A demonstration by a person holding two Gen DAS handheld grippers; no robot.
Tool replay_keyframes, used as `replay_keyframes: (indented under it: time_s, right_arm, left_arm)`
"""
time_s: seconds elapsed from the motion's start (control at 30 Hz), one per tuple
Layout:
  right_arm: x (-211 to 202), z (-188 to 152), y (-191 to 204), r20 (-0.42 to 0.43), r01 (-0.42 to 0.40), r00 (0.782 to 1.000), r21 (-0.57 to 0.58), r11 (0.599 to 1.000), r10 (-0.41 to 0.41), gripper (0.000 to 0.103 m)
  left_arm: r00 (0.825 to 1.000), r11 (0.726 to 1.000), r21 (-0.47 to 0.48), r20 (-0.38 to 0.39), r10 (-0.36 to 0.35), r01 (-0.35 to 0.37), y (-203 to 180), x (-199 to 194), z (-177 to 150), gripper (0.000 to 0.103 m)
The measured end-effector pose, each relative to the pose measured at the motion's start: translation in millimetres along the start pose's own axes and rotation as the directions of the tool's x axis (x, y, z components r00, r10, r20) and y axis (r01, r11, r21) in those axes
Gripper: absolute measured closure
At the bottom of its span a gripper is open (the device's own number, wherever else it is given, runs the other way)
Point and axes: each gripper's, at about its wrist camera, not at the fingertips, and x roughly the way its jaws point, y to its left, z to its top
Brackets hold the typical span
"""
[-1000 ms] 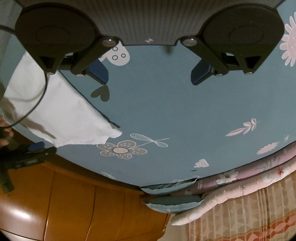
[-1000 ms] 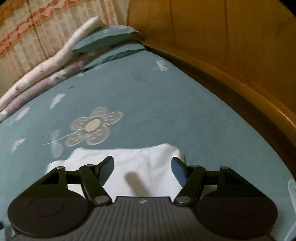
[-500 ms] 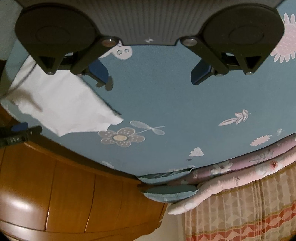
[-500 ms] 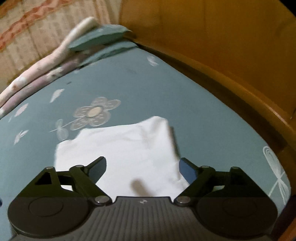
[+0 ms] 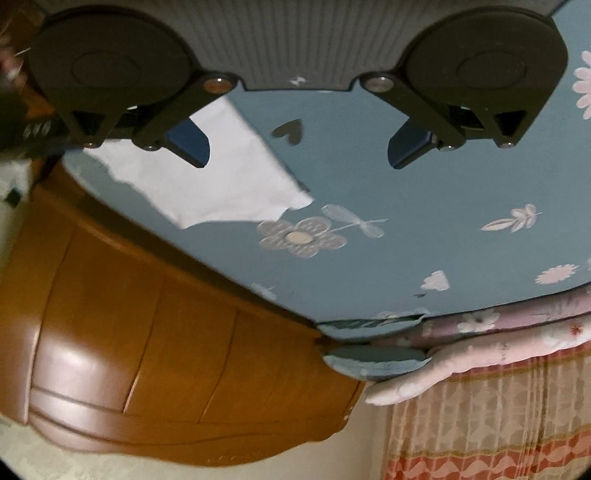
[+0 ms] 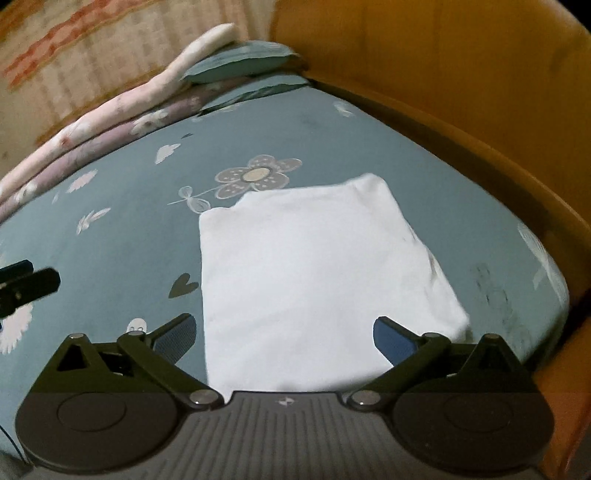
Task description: Fold clothes
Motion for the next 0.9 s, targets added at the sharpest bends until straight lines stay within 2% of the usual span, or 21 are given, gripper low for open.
replay_keyframes:
  time_s: [0.13,0.37,0.5,0.7,0.9]
  right_arm:
    - [-12,-17,9,0.003,0.027,1.000,0.085,0.996,-0.028,0.000]
    - [-31,-46,25,0.011,0.094,0.995,0.111,0.989,-0.095,0.000]
    - [-38,-60,29,0.003,0.119,0.993,0.118,0.986,-0.120,0.000]
    - [-44,-71,31,0.000,0.129,0.991,0.127,0.983,-0.130,0.000]
    - [-46,-68,32,0.003,0.131,0.991,0.131,0.983,-0.133,0.000]
  left_arm:
    - [0.999,1.000,0.002,-0.025,-0.028,0.028,-7,2,5,0.001]
    - [0.983,0.995,0.035,-0.156,-0.092,0.099,-23,15,3,0.001]
    - [0.968,0.994,0.043,-0.236,-0.085,0.098,-28,21,-3,0.001]
    - [0.958,0.991,0.094,-0.279,-0.065,0.095,-38,16,-12,0.001]
    - [0.942,0.992,0.101,-0.332,-0.041,0.079,-38,13,-20,0.001]
